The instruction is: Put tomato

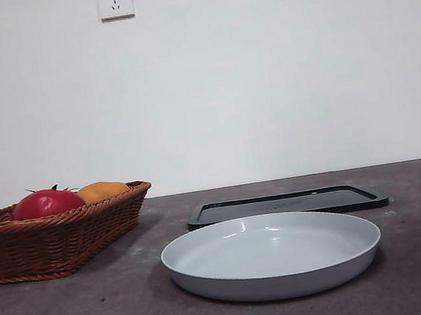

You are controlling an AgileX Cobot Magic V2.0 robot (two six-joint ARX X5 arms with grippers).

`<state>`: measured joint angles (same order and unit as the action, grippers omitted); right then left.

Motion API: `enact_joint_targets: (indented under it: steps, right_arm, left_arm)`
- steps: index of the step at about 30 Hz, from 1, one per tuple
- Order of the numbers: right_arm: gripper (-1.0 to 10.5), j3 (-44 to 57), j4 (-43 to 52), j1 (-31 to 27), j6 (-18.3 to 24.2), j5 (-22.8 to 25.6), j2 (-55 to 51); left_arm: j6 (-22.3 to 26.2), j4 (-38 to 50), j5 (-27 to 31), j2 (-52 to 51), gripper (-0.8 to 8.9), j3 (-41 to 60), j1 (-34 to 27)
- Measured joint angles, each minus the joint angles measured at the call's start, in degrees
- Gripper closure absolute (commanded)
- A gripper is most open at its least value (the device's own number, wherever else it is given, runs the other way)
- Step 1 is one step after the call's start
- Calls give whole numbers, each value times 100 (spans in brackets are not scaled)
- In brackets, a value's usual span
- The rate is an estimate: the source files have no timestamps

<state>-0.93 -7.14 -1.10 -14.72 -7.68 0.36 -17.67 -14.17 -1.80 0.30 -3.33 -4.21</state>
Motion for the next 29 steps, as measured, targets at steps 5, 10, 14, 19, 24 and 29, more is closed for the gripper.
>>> enact_joint_targets:
  steps: [5, 10, 14, 19, 24, 29]
  right_arm:
    - [939, -20, -87, 0, -461, -199, 0]
    - [939, -435, -422, 0, -638, -278, 4]
    - [939, -1032, -715, 0, -660, -297, 136]
    - [939, -1821, -1364, 0, -634, -651, 662]
    - [939, -2841, -2070, 0, -409, -1250, 1475]
    - [939, -3862, -2979, 4, -15, -1834, 2415]
  left_arm:
    - [-588, -4, -15, 0, 804, -4, 0]
    - [-909, -199, -278, 72, 804, -313, 0]
    - [-1073, -503, -470, 273, 804, -787, 0]
    - [-1115, -909, -850, 680, 804, -1497, 0]
    - [-844, -1537, -1469, 1331, 804, -2474, 0]
    - [-433, -2083, -1847, 2037, 804, -3230, 66]
